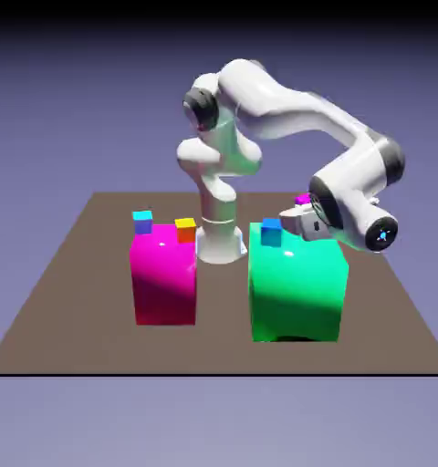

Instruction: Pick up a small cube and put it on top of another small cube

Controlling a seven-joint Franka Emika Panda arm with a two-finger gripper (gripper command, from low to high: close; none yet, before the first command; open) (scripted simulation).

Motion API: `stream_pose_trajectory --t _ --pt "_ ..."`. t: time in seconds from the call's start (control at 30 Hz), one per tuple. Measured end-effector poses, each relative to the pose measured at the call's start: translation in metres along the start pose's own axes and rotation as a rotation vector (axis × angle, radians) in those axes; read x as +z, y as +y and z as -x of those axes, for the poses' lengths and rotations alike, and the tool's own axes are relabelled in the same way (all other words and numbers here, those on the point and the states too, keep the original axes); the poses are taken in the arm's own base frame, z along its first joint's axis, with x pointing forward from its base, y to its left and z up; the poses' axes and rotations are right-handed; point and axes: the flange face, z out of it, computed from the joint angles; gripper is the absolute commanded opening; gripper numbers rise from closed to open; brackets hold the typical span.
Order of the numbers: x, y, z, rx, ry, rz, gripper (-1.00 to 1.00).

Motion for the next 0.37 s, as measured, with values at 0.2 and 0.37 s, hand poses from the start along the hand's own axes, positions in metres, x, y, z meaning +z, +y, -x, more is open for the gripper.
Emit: stream_pose_trajectory --t 0.2,0.37 --pt "0.033 0.001 -0.004 0.027 0.022 0.038 -1.00" --pt "0.056 -0.004 -0.012 0.028 0.022 0.039 1.00"
